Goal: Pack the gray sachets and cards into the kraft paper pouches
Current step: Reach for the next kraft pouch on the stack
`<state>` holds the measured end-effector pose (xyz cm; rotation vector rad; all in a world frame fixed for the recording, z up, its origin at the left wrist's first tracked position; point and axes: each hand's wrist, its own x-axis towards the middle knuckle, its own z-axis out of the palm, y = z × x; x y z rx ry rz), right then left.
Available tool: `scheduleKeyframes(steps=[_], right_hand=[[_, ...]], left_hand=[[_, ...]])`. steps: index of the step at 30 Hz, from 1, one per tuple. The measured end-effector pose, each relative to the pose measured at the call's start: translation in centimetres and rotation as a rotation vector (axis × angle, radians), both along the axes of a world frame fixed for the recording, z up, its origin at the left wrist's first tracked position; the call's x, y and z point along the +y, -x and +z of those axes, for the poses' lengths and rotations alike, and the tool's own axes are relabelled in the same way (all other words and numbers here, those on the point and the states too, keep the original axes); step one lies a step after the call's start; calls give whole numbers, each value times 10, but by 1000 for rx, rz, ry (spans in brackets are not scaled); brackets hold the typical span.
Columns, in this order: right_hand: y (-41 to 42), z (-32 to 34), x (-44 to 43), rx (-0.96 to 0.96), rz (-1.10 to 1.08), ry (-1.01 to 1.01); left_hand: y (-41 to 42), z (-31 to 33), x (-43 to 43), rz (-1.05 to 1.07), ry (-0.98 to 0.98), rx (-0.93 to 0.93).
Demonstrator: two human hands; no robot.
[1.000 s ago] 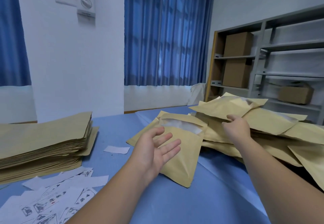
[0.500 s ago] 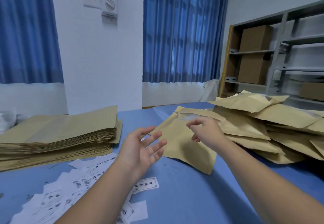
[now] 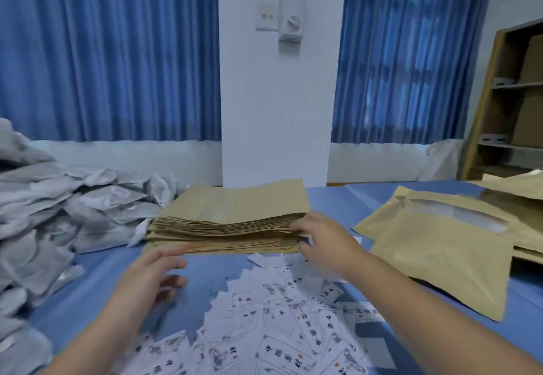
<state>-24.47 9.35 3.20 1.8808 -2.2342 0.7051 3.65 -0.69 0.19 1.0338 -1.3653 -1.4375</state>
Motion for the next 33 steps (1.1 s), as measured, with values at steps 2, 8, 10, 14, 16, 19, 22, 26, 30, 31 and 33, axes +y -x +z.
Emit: scheduleKeyframes(steps=[2,8,10,14,16,19,22,26,30,31,33], right_hand=[[-13,3,-16,125,-1,7],[-29,14,-56,287,-171,-77],[-26,10,-62,261,-262,-106],[-17,-15,-64,151,-376,-5],[-13,-24,-63,169,-405,131],[-10,-25,-61,238,-396,299],[-7,-8,-57,198,-238,341],[-15,33,-48,-16,-13,384],[-37,62,-35,-292,183,594],[-43,65,-33,-310,229,588],[-54,69,-31,-273,269,497]], left_hand=[[-14,-20,-16,52,120,-166],[-17,-47,-43,61,254,-381],[-16,-47,-45,55,283,-424],[-16,-43,-47,73,278,-476],[-16,-40,-46,75,278,-488],[-14,-40,-45,68,298,-532],[-14,-37,-41,38,354,-630],[-14,-35,-37,-5,430,-711],[-12,-32,-31,-14,548,-744],[-10,-30,-29,0,559,-699],[-5,-25,-24,28,476,-482]])
